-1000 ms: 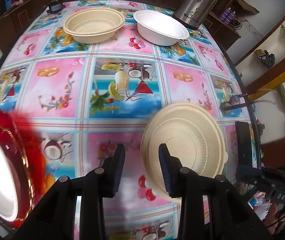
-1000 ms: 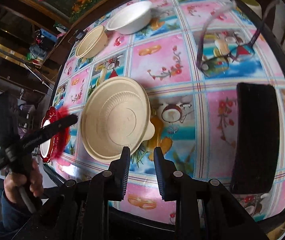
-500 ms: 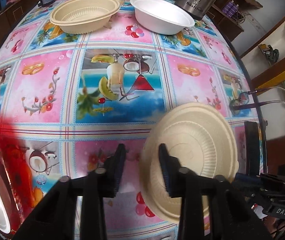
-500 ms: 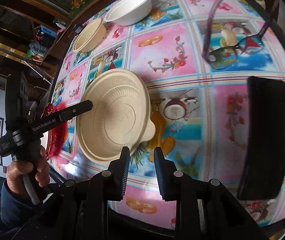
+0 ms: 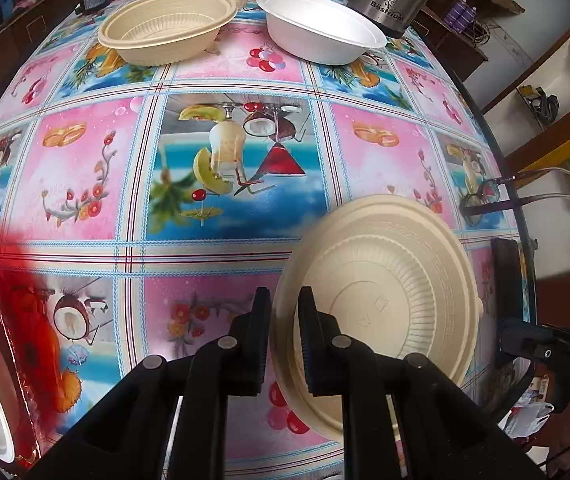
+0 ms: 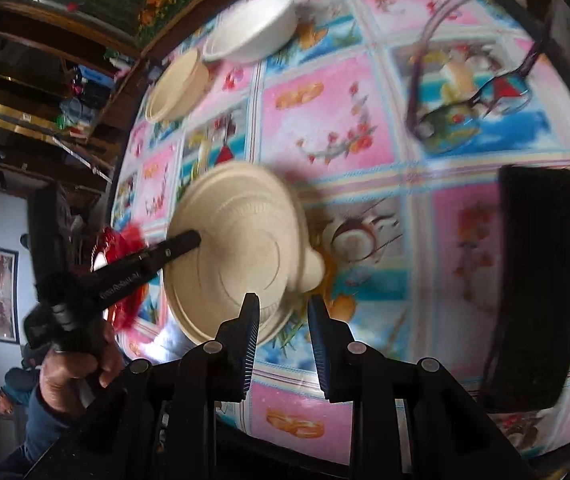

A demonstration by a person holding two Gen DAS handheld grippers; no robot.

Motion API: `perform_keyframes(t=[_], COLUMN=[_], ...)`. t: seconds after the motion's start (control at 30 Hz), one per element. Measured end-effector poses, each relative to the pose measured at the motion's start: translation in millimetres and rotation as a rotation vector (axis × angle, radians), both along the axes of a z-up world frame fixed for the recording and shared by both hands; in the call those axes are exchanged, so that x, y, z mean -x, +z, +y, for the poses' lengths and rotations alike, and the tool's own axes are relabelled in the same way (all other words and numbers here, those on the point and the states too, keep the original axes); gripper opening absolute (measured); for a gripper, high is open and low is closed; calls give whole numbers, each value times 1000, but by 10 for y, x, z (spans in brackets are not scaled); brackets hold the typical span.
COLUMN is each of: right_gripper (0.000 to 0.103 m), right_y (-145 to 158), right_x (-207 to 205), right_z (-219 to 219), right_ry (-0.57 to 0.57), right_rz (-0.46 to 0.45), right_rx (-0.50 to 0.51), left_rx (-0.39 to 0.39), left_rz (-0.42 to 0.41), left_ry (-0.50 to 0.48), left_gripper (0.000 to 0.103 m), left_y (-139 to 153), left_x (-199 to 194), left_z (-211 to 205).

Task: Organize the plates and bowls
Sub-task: 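Lift and carry the beige bowl with the left gripper over the plate stack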

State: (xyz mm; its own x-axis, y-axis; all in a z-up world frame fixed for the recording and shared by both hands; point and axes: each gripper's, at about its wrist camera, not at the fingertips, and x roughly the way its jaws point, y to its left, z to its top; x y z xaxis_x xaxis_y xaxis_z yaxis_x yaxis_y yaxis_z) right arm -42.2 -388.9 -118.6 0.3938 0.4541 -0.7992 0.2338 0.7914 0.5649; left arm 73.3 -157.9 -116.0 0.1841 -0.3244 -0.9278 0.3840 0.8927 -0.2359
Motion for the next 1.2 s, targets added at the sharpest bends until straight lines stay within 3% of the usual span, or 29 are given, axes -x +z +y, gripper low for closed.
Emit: perform_keyframes(t=[0.2,0.33,0.4,0.53,0.73,0.8,0.9,1.07,1.1,1.13,1.2], right_gripper=[31,31,31,18,18,23,48,49,40,25,15], right_y=[-136,-212,-212,-192,-92,-49,-83,-218,-254,-279,-254], right_x=[57,-36,-92,-163,-93,-54,-36,-114,-137,-165,-209], right_z=[-75,20,52,136,102,60,4,51,71,96,159], right_ry=[-22,-4,5,26,16,-1,-24,-19,-18,-5,4], right_rz=[53,47,16,18,7,2,14,27,32,23,16], right_rx=[-35,-14,-12,4,-4,14,17,4,9,-19,1], left_rx=[-4,-33,-8,-15,-17,-15,-15,-12,-10,-11,-22], left_rz=[2,-19,-3,-21,-18,-19,-14,-8,-7,-11,-33], left_ry=[-1,0,2,-14,-2,3,8,7,4,2,0], left_gripper=[13,12,10,10,10,10,10,10,10,10,10], left_y=[-18,-32,-34,2,-17,-13,-20,-39,-41,-38,8], left_x=[1,11,9,54,81,80,76,74,82,90,126], left_z=[-5,-21,-5,-23,28,50,54,45,32,18,0])
